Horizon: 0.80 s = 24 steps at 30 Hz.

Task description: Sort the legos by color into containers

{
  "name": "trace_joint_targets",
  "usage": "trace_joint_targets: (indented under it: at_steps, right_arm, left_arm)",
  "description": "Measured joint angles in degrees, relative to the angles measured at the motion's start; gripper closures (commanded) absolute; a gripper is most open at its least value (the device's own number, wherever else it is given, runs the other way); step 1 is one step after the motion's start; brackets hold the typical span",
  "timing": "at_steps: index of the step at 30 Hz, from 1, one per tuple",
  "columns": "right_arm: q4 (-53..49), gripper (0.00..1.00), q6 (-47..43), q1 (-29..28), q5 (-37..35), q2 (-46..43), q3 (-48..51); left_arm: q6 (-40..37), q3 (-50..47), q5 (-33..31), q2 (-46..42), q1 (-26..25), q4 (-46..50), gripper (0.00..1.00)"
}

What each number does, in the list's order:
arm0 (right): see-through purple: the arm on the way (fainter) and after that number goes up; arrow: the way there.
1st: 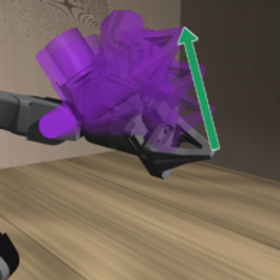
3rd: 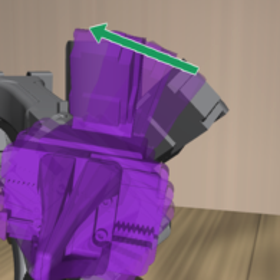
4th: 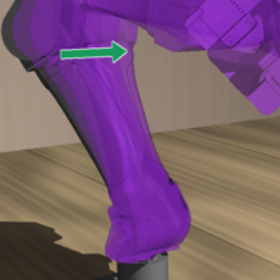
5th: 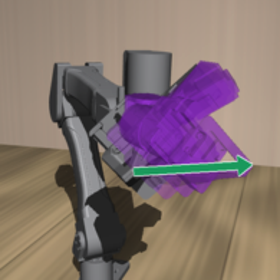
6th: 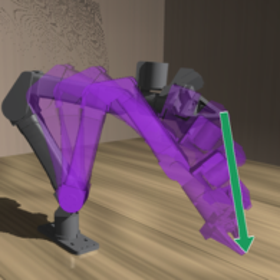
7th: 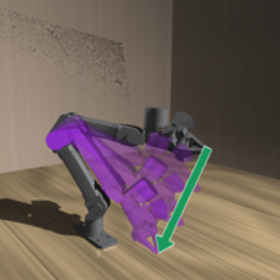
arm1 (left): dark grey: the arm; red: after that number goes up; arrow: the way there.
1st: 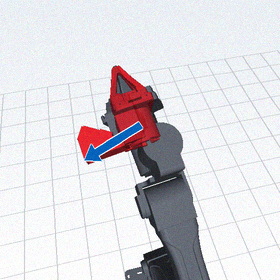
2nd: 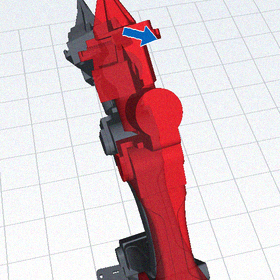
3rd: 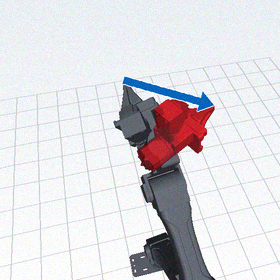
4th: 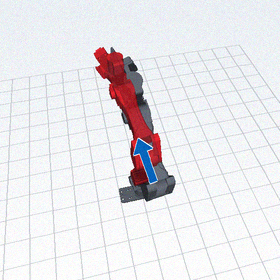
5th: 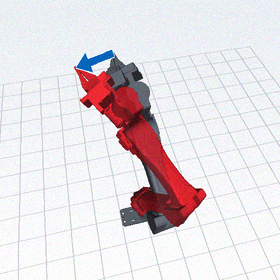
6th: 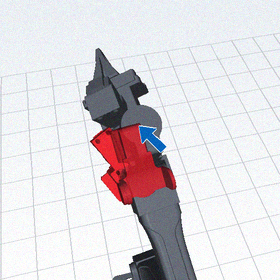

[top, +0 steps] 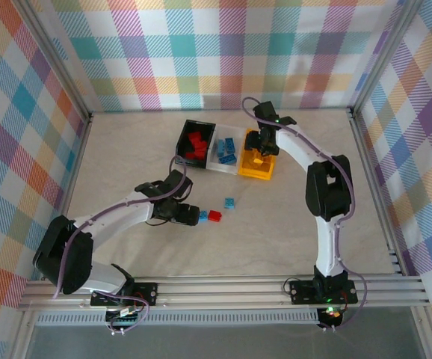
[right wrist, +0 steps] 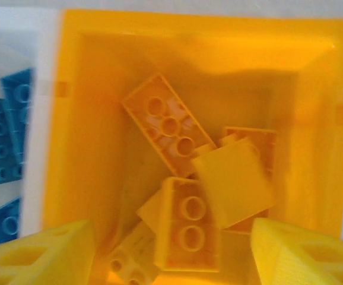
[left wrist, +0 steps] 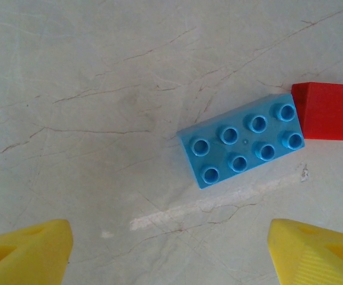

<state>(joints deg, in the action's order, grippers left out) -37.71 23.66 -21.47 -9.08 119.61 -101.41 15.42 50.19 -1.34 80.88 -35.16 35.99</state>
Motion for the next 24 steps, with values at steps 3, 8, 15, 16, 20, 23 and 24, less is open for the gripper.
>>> trace_joint_targets:
  at_steps: [3, 8, 15, 16, 20, 23, 24]
  right_arm:
    - [3.0, 0.21, -1.4, -1.4, 0.4, -5.7, 6.6]
    - [6.0, 0.21, -2.3, -5.3, 1.9, -16.7, 17.0]
    - [5.0, 0.22, -2.3, -11.2, 7.4, -23.4, 25.8]
    - [3.9, 0.23, -2.1, -12.4, 7.6, -23.0, 26.0]
    - [1.2, 0.23, -1.2, -17.5, 7.6, -20.9, 26.0]
    - [-0.3, 0.23, 0.1, -20.2, 7.1, -18.0, 25.9]
    - [-0.8, 0.24, 0.4, -20.4, 7.0, -17.1, 25.7]
  left_arm:
    - [0.2, 0.2, 0.9, 2.1, 0.0, -0.4, 0.07]
    - [2.4, 1.3, 3.3, 6.2, -0.1, -2.8, 0.07]
    - [4.9, 3.9, 3.3, 9.0, -1.2, -5.0, 0.07]
    - [5.4, 4.0, 2.7, 9.0, -1.2, -4.9, 0.07]
    - [7.6, 3.9, -0.3, 7.6, -1.1, -4.1, 0.07]
    - [8.7, 3.5, -2.1, 3.5, -0.9, -3.1, 0.07]
    - [9.0, 3.5, -2.5, 2.1, -0.8, -2.8, 0.07]
